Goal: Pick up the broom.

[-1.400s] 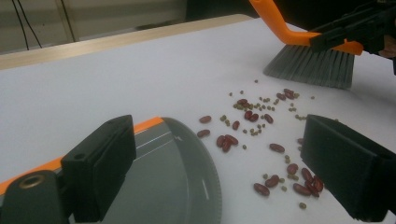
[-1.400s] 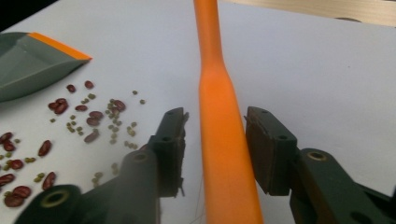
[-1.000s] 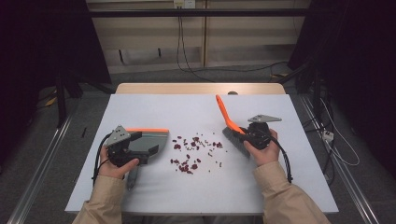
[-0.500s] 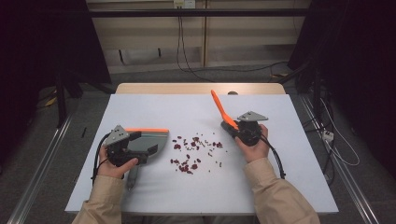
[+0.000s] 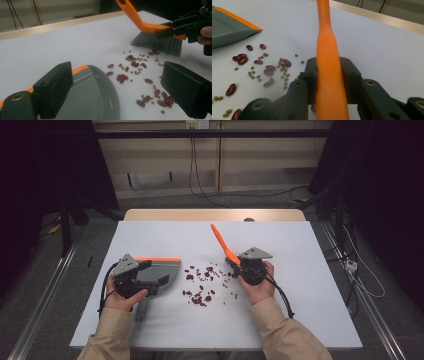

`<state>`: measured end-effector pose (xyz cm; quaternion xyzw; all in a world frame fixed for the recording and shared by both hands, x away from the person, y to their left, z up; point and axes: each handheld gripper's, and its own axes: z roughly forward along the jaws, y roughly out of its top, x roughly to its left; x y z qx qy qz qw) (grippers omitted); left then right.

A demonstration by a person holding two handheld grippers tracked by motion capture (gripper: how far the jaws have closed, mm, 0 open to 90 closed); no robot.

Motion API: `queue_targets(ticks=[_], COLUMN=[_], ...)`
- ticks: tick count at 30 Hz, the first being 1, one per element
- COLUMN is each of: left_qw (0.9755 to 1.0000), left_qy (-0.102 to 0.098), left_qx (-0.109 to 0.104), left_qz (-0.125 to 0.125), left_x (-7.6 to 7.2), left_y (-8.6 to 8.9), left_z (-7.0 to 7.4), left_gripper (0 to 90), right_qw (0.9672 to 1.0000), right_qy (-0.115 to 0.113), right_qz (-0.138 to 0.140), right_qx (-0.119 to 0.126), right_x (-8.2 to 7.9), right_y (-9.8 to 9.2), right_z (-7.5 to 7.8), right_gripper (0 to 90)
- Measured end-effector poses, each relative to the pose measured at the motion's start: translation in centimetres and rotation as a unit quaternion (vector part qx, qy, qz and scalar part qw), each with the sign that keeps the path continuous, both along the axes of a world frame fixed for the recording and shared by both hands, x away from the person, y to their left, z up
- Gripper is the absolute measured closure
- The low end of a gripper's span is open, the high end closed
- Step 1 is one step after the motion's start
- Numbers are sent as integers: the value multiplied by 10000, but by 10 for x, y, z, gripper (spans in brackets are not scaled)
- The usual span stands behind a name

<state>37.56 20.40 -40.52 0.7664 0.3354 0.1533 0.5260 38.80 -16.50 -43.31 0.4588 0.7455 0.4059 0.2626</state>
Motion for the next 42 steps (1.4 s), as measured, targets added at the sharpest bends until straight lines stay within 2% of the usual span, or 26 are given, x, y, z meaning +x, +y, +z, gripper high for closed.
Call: queue_targets(ticks=[13,31,36,42], left_qw=[10000,10000,10000,10000], left_qy=[-11,-55,-32,-29], left_qx=[-11,-48,-21,-15], left_qz=[-14,-35,-28,-32], left_x=[-4,-5,-4,-4], left_y=[3,2,3,1], left_z=[1,2,2,1], left_gripper=[97,96,96,96], right_qw=[10000,10000,9998,9999], right_qy=[-41,-33,-10,-55], right_qz=[-36,-75,-107,-76], right_qx=[11,53,136,87], right_x=[-5,-8,-8,-13], right_y=[17,19,17,23], right_z=[-2,-1,-1,-3], right_gripper=[703,702,703,701])
